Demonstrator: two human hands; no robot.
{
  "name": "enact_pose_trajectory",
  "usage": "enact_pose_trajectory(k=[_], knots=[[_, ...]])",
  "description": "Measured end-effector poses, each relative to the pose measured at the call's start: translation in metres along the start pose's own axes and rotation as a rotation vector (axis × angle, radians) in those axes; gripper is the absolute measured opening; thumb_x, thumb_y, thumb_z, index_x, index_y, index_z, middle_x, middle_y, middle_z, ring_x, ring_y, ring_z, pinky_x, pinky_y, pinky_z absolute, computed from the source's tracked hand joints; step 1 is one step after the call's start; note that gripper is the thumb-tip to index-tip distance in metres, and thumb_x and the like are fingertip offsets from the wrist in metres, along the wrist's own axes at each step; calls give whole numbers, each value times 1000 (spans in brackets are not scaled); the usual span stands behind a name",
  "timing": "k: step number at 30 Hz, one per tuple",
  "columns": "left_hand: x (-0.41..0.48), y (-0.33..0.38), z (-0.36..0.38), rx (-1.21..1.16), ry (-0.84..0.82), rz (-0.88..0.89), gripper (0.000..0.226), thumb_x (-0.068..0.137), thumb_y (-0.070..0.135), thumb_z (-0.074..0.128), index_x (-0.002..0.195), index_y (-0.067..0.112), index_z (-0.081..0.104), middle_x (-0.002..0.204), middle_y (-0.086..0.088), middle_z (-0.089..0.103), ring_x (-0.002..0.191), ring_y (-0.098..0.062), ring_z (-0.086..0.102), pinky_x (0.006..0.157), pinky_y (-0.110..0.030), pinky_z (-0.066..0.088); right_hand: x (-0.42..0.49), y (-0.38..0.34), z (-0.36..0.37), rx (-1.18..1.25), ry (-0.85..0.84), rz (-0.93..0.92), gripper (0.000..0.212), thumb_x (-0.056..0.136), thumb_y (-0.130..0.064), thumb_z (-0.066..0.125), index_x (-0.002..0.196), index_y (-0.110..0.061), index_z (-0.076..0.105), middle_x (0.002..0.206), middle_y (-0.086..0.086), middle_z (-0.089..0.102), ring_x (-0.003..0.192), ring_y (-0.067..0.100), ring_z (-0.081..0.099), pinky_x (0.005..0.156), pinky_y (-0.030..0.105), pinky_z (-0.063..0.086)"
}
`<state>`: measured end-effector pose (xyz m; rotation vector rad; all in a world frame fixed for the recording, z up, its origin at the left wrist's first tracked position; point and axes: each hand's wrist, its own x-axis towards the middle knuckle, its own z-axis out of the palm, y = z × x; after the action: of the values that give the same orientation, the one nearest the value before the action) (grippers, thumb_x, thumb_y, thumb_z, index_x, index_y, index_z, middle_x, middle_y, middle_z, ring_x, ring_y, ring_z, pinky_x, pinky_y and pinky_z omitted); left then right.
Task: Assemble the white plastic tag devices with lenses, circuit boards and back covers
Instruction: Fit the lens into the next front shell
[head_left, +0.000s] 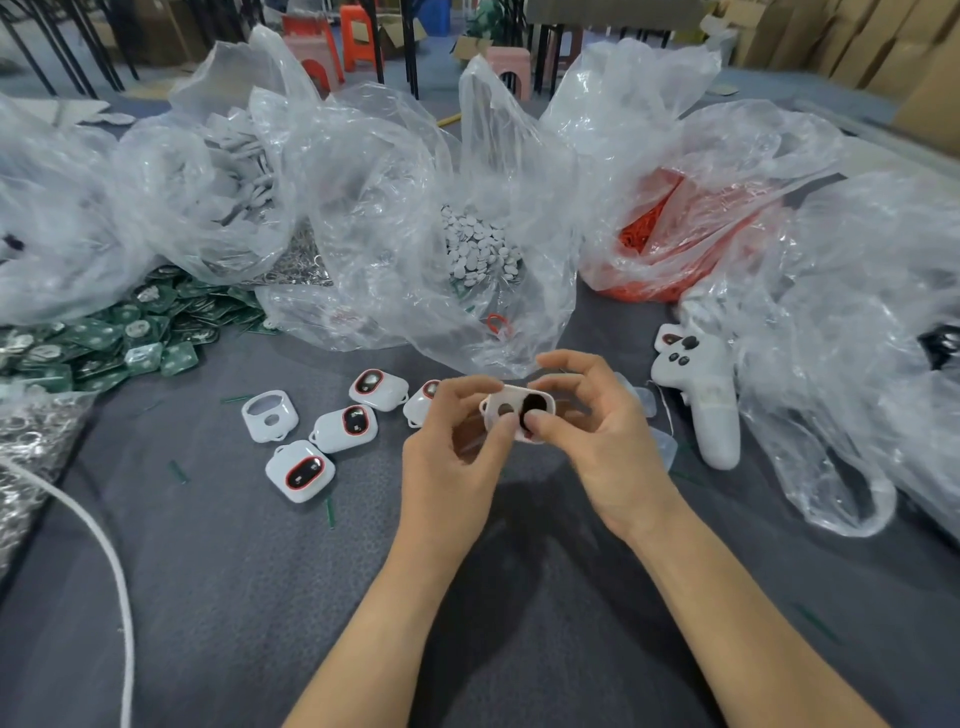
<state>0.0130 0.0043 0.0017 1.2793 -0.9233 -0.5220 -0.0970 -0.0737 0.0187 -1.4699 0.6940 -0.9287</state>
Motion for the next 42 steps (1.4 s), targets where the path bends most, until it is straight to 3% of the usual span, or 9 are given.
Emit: enact_pose_trajectory(k=[2, 6, 11, 14, 19, 26, 34, 39, 42], knots=[[2, -2, 0, -38, -4, -87, 33, 89, 3, 63, 112, 26, 56, 89, -6, 69, 83, -19, 69, 75, -35, 58, -1, 1, 0, -18, -21, 14, 41, 80, 4, 70, 105, -28, 62, 86, -9, 67, 82, 9, 66, 73, 19, 52], [4, -3, -1, -46, -14, -119, 15, 90, 3, 62, 100, 14, 64, 83, 2, 69, 77, -15, 68, 62, -24, 56, 0, 4, -1, -16, -9, 61, 37, 79, -2, 72, 103, -29, 64, 88, -1, 68, 86, 15, 67, 78, 24, 52], [4, -1, -1, -54, -2, -120, 11, 89, 1, 62, 96, 10, 62, 92, -7, 71, 87, -22, 69, 76, -33, 57, 1, 5, -2, 93, -44, 172, 36, 69, -12, 75, 100, -29, 66, 88, 12, 71, 90, 30, 69, 88, 44, 54], [4, -1, -1, -5, -7, -76, 17, 89, 0, 62, 94, 17, 62, 86, 1, 72, 83, -12, 68, 75, -21, 52, 2, 5, -3, 162, -88, 219, 36, 73, -2, 72, 103, -20, 64, 94, 20, 70, 96, 40, 66, 91, 54, 52], [3, -2, -3, 92, -25, -45, 29, 90, 0, 60, 94, 28, 66, 84, 7, 72, 82, -11, 67, 74, -21, 51, 2, 3, -5, 42, -96, 214, 38, 76, 8, 69, 101, -21, 64, 80, 11, 67, 79, 26, 67, 77, 41, 58], [3, 1, -6, 181, -35, -10, 35, 89, 4, 62, 92, 38, 66, 83, 18, 70, 79, -7, 65, 73, -19, 51, 2, 4, -6, -4, -96, 254, 36, 76, 6, 71, 102, -19, 65, 77, 7, 70, 78, 23, 71, 76, 37, 59], [4, -2, -8, 181, -52, -4, 33, 89, -1, 60, 91, 32, 66, 84, 17, 70, 81, -4, 65, 74, -18, 50, 3, 1, -5, 43, -117, 328, 16, 74, 8, 71, 78, -7, 67, 74, 8, 71, 73, 22, 67, 67, 31, 56], [1, -2, -5, 243, -78, 40, 30, 89, -3, 58, 93, 27, 63, 87, 18, 67, 79, 1, 62, 72, -11, 45, 2, -2, -6, -16, -111, 328, 20, 74, 9, 71, 70, -9, 65, 67, 7, 70, 67, 18, 67, 61, 27, 56], [1, -3, -4, 246, -78, 15, 23, 90, 2, 60, 93, 25, 63, 86, 15, 67, 78, -4, 62, 71, -18, 47, 0, -2, -7, -85, -98, 287, 20, 76, 8, 72, 71, -10, 65, 67, 6, 70, 67, 17, 67, 59, 26, 54]])
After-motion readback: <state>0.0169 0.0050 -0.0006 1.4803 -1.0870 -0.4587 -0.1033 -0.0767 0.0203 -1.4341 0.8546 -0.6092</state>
